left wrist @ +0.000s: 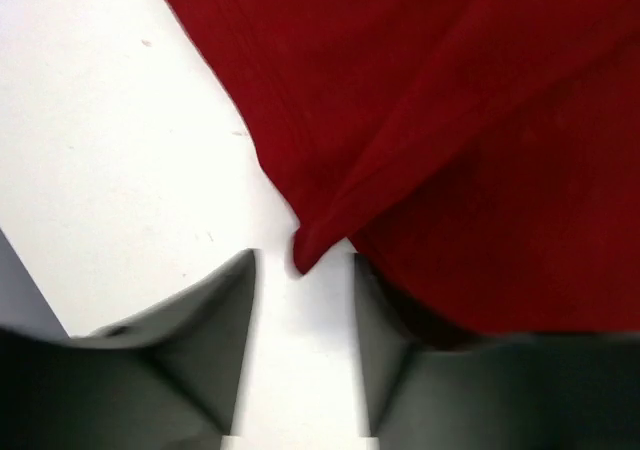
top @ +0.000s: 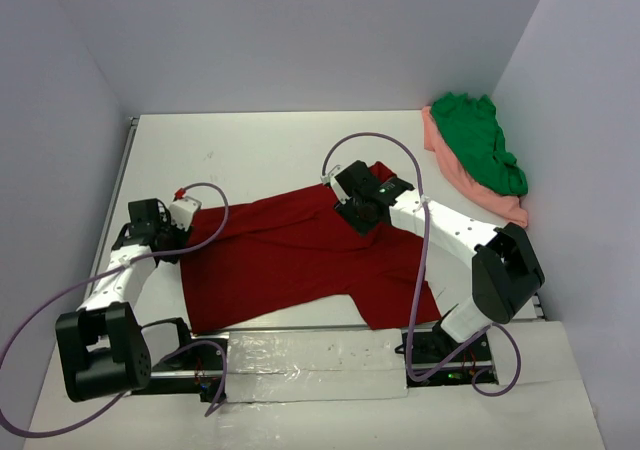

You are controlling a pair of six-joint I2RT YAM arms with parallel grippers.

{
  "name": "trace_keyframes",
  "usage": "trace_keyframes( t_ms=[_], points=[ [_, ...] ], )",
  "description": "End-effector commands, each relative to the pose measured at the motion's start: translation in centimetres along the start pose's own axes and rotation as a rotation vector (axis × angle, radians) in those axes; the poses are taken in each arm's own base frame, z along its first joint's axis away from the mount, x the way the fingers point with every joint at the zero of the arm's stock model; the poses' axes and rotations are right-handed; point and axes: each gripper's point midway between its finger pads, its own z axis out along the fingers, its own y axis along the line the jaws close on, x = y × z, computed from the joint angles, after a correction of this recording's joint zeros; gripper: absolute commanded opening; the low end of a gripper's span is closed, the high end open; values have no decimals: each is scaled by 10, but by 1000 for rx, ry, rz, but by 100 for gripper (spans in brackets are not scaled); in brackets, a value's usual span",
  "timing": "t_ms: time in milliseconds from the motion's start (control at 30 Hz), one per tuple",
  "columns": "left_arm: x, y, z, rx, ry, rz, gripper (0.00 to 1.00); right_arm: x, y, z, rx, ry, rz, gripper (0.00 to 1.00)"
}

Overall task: Fold and stack the t-shirts
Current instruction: Fold the flattened tshirt in 1/3 of the way

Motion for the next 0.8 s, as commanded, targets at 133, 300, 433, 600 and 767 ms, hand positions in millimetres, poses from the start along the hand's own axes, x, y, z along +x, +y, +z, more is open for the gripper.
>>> trace_keyframes(
  t_ms=[133,300,433,600,767],
  points=[
    [7,-11,-5,35,-19,53,81,-10,-3,-10,-6,-31,16,51],
    [-20,5,-20,-41,-130,17,85,-9,1,-2,-21,-17,1,51],
    [-69,29,-42,-135,-319,-81,85,-13,5,8,-39,-35,-25,47],
    [-124,47,-60,-120,-483,-243,85,-22,8,32,-49,-47,-66,0],
    [-142,55,-44,-95,-500,-340,84,-29,13,60,-108,-28,-50,0]
  ],
)
